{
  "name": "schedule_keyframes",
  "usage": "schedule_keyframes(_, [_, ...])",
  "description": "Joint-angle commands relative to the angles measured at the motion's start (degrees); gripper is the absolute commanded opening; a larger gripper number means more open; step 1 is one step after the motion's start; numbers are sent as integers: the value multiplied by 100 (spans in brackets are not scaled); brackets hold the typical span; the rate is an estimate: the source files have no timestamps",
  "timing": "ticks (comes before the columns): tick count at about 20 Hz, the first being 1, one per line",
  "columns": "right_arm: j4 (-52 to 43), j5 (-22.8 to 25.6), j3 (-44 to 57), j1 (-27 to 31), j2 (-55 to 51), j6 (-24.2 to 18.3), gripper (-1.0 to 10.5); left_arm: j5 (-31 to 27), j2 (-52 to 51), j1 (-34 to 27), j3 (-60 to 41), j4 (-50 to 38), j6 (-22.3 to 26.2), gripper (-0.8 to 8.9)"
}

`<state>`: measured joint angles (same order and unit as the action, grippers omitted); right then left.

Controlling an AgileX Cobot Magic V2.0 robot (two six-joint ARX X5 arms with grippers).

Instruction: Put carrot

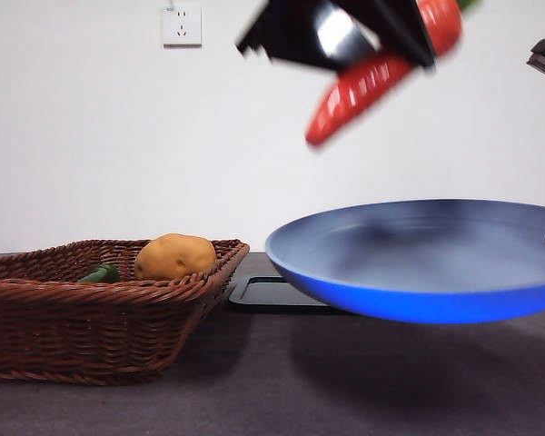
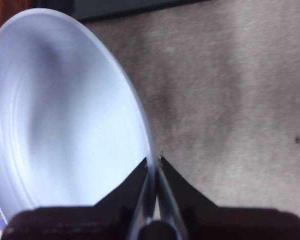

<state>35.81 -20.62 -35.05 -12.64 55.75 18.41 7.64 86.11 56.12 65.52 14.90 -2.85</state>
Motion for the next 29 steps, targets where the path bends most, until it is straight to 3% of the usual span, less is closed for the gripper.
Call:
schedule_keyframes(1, [-66,-42,-83,-96,22,96,5,-37,485,107,55,7,118,87])
schedule_keyframes(6, [-57,-42,-83,-101,22,125,5,-9,1130,118,55,304,118,91])
schedule_keyframes(10, [-57,-42,-83,-103,22,127,5,-11,1163,166,55,424,109,247])
schedule_keyframes(15, [-55,-42,-83,-101,22,133,5,-17,1012,155,55,533,74,247])
schedule_keyframes(20, [-42,-33,-85,-87,162,236,5,-238,-258,35,55,1110,-13,245])
schedule_keyframes(29, [-925,-42,-1038,306,1958,210,5,-1768,-3005,-2,55,2260,-11,245])
